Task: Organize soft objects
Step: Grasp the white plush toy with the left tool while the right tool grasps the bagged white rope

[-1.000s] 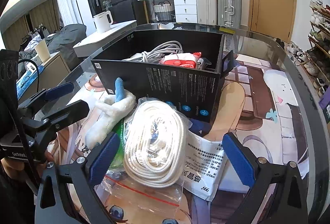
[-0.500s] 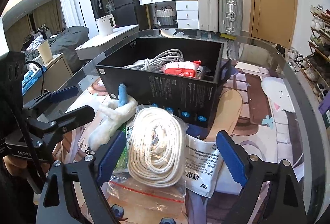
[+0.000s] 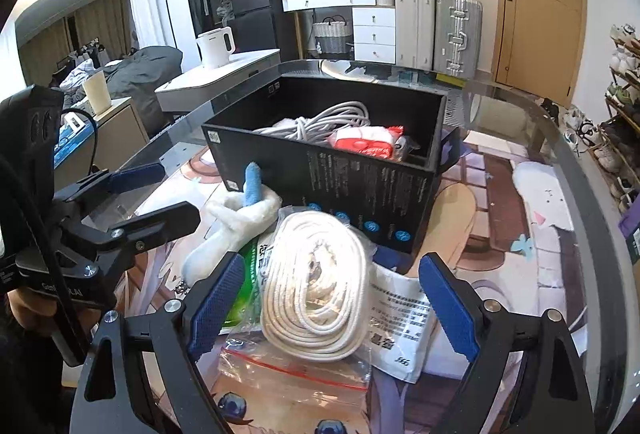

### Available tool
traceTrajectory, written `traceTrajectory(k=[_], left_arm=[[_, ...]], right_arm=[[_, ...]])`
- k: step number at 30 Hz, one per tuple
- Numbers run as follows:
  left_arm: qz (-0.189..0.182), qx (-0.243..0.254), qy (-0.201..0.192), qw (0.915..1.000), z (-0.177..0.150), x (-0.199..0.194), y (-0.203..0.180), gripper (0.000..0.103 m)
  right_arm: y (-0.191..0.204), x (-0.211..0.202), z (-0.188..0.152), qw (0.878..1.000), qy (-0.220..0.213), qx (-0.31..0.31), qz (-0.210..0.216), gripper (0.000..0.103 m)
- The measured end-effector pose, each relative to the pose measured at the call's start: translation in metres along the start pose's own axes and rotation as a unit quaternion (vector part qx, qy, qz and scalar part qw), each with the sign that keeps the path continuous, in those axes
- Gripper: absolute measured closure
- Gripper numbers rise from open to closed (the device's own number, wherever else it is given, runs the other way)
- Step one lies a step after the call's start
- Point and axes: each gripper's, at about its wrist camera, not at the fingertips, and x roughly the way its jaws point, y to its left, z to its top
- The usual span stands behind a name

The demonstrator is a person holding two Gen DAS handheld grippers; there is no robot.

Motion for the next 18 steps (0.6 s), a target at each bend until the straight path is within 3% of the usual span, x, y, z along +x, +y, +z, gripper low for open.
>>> traceTrajectory(k=[5, 10, 15, 18], left_arm=[[-0.002, 0.000, 0.002, 1.0000, 0.000, 0.001, 0.001, 0.000], [-0.003, 0.002, 0.003, 1.0000, 0.000, 0.002, 0.000, 0.000], [-0.002, 0.004, 0.006, 1.0000, -0.001, 0.003, 0.001, 0.000], [-0.001, 0.005, 0.007, 1.0000, -0.001, 0.003, 0.001, 0.000]], right_arm=[[0.005, 0.009, -0.003, 1.000, 0.013, -0.008, 0.017, 0.027], [0.007, 0.014, -0.006, 0.999, 0.023, -0.008, 0.028, 0.044], [0.003, 0.010, -0.006, 0.999, 0.014, -0.004, 0.034, 0.059], [0.000, 0.001, -0.004, 0.999, -0.001, -0.002, 0.033, 0.062]])
